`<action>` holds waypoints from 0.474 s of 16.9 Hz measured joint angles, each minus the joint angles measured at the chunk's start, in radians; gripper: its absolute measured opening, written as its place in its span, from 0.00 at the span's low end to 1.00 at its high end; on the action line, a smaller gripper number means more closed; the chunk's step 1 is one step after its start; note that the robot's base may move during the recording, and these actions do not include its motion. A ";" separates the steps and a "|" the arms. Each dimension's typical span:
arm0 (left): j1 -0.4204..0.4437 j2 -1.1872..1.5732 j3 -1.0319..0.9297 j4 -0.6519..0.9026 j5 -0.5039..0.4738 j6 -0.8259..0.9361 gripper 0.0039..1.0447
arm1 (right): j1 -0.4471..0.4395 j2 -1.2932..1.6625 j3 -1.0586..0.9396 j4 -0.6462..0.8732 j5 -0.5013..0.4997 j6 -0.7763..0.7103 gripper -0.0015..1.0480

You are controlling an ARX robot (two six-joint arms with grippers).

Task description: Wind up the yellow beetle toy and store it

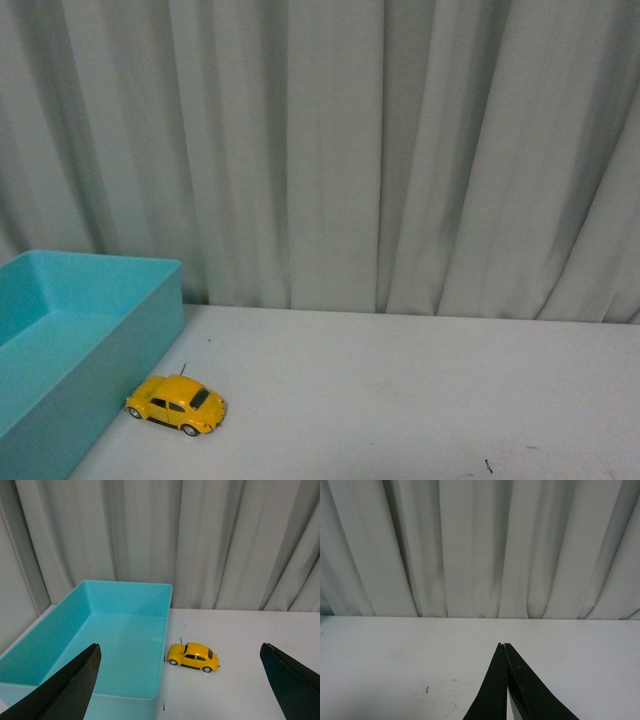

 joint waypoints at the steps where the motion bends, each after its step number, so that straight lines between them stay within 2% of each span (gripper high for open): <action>1: 0.000 0.000 0.000 0.000 0.000 0.000 0.94 | 0.000 -0.005 0.000 -0.005 0.000 0.000 0.02; 5: 0.000 0.000 0.000 0.000 0.000 0.000 0.94 | 0.000 -0.037 0.000 -0.041 0.000 0.000 0.02; 6: 0.000 0.000 0.000 0.000 0.000 0.000 0.94 | 0.000 -0.119 0.000 -0.172 -0.001 0.000 0.02; 8: 0.000 0.000 0.000 0.001 0.000 0.000 0.94 | 0.000 -0.200 0.001 -0.204 0.003 0.000 0.02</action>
